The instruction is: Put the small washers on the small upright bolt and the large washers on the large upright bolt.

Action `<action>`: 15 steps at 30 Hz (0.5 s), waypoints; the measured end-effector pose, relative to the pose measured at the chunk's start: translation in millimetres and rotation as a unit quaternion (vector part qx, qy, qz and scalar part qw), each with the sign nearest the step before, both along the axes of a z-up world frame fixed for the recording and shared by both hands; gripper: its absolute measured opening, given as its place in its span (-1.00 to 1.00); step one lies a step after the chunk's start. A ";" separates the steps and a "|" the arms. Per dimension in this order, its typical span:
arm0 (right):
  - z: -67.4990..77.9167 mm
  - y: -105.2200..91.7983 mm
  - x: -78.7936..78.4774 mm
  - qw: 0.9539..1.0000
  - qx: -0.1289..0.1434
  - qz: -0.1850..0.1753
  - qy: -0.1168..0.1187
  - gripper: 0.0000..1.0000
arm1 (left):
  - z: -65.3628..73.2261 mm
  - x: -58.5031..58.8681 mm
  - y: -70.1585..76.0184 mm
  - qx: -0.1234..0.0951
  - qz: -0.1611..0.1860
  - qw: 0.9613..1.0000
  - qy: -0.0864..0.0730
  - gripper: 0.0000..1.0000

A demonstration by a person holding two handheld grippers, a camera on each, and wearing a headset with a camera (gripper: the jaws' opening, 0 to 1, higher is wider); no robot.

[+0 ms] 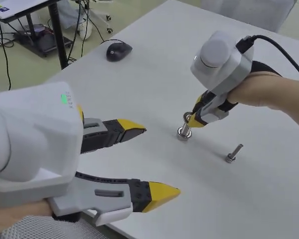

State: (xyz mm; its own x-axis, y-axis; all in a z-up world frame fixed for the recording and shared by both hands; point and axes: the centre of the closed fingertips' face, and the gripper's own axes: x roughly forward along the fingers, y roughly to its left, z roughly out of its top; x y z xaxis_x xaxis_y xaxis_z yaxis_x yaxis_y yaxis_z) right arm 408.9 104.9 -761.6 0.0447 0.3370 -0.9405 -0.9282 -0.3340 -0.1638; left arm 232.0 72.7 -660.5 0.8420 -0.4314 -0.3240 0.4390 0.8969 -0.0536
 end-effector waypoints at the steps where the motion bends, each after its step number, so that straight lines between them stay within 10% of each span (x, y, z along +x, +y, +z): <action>1: -0.9 0.3 1.8 1.000 -0.001 0.000 -0.004 -0.56 | -0.3 0.2 0.2 -0.001 0.000 1.000 0.000 0.19; 15: -28.8 -2.9 1.5 1.000 -0.026 -0.002 0.002 -0.55 | -3.1 -0.4 3.7 -0.001 0.004 1.000 0.002 0.19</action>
